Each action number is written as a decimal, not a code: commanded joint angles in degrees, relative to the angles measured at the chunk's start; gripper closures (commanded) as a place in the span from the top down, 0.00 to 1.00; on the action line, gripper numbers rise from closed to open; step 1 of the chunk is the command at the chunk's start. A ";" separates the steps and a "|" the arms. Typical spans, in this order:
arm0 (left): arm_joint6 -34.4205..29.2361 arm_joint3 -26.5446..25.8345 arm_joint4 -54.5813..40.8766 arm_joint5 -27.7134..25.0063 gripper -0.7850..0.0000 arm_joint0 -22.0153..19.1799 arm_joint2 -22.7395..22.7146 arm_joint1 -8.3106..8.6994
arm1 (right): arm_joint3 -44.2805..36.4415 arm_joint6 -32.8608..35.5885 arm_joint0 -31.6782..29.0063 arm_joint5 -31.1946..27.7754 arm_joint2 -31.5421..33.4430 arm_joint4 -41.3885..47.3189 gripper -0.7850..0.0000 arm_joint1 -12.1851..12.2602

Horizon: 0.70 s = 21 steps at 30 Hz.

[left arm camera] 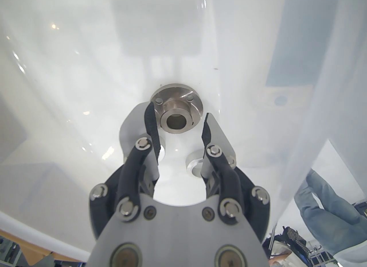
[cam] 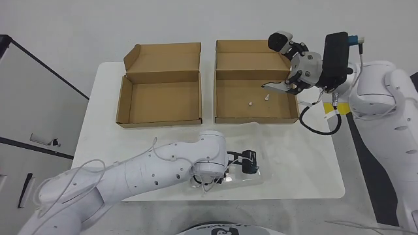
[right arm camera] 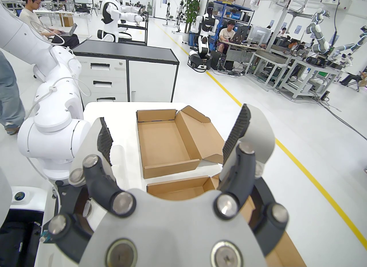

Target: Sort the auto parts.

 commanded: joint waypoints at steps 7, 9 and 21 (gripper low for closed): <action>0.41 -0.11 1.30 -0.15 0.51 0.49 -0.62 0.03 | 0.00 0.00 0.00 0.00 0.00 0.00 1.00 0.00; 0.45 0.02 1.42 -0.34 0.50 0.64 -0.62 -0.04 | 0.00 0.00 0.00 0.00 0.00 0.00 1.00 0.00; -0.09 1.19 1.42 -0.36 0.49 0.18 0.81 -0.57 | 0.00 0.00 0.00 0.00 0.00 0.00 1.00 0.00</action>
